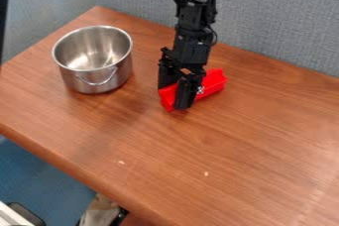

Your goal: Put the red object in the metal pot

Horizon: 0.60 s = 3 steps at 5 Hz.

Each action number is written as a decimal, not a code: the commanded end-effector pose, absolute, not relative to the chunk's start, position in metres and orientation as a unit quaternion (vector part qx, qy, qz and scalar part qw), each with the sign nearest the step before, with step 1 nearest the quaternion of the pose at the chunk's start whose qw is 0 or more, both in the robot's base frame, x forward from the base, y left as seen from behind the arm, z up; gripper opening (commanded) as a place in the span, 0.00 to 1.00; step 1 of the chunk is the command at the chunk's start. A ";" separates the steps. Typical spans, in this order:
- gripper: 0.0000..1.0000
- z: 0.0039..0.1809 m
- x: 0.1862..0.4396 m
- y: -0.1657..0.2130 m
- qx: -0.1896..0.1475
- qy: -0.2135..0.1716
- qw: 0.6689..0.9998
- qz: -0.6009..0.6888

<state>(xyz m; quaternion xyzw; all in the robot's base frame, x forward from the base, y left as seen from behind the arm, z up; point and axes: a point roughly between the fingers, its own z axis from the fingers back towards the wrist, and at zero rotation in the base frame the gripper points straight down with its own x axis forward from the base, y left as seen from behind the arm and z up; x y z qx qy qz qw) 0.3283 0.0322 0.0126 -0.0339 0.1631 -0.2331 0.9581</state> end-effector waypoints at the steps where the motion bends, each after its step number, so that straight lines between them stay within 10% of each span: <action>1: 0.00 0.028 0.336 0.032 -0.026 0.145 0.974 -0.171; 3: 0.00 0.091 0.356 0.033 -0.018 0.125 0.983 -0.136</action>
